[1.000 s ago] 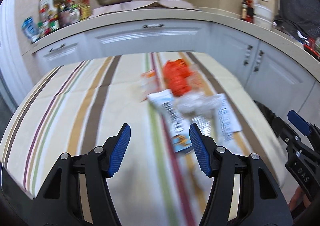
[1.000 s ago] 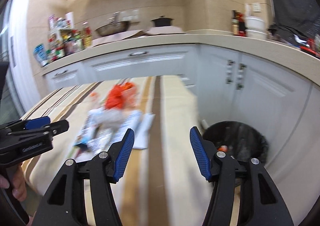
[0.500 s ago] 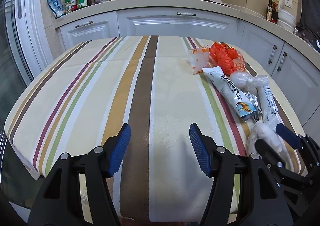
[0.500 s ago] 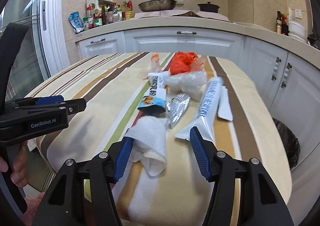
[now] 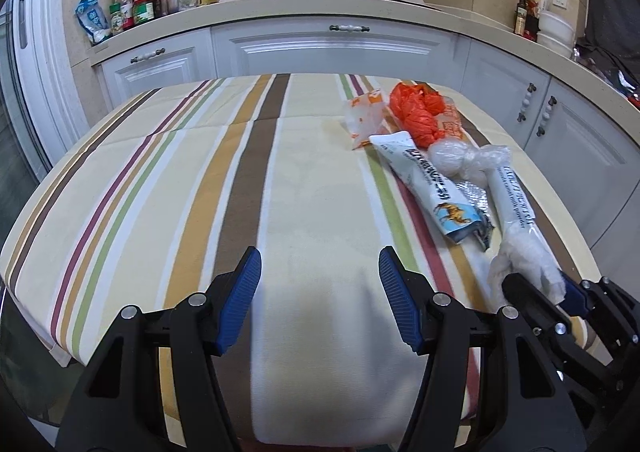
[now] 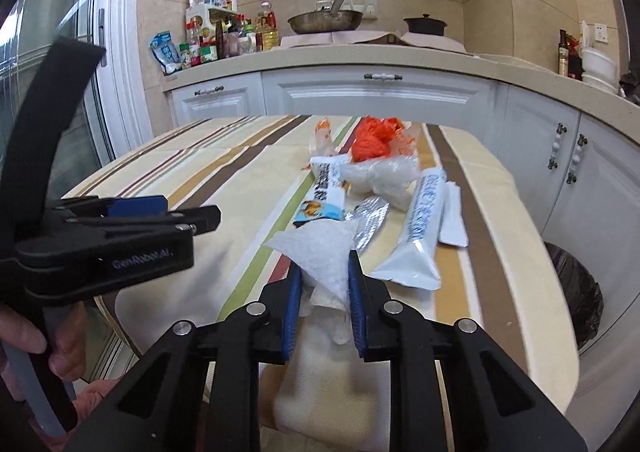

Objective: Collect trash

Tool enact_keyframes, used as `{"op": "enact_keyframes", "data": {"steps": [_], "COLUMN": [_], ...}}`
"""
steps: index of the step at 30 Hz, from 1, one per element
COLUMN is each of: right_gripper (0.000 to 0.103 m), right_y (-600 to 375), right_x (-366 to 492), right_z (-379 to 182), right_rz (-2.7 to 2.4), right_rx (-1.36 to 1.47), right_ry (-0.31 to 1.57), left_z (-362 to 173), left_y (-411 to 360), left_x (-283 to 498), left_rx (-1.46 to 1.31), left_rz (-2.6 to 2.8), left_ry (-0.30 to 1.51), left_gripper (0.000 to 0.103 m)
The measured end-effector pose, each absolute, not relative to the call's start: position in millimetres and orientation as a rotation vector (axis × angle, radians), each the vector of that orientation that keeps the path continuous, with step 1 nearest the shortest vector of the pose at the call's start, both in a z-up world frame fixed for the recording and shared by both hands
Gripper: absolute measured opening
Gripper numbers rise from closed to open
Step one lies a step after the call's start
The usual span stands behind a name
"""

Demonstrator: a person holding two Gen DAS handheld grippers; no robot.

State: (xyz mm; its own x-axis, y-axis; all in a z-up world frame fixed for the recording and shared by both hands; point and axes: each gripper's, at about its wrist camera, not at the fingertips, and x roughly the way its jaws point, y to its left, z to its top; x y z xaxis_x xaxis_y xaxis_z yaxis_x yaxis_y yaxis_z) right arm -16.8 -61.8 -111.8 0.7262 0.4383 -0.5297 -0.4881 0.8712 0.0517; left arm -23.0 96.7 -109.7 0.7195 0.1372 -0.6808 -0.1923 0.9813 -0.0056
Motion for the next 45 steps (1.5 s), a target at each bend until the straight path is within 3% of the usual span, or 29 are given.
{"op": "enact_keyframes", "data": {"steps": [20,33,35,38,45], "right_gripper": [0.023,0.023,0.023,0.023,0.023], "right_y": [-173.7,-205.5,-207.7,-210.9,-212.2], "right_x": [6.4,20.2,22.4,24.6,24.1], "right_z": [-100.3,-115.9,-117.4,-119.3,-119.9], "right_rz": [0.261,0.246,0.247,0.25,0.25], "right_rx": [0.016,0.081,0.089,0.096,0.101], "right_ry": [0.517,0.536,0.539,0.541,0.539], "left_z": [-113.6,-128.6,-129.7,-130.7,-125.0], "left_y": [-18.8,-44.5,-46.1,-46.9,-49.8], "left_x": [22.3,45.0,47.2,48.6,40.7], "left_rx": [-0.003,0.026,0.026,0.018,0.038], "left_rz": [-0.013,-0.016,-0.013,-0.018,-0.021], "left_ry": [0.755,0.792,0.794,0.798,0.761], "left_gripper": [0.06,0.059,0.055,0.04,0.03]}}
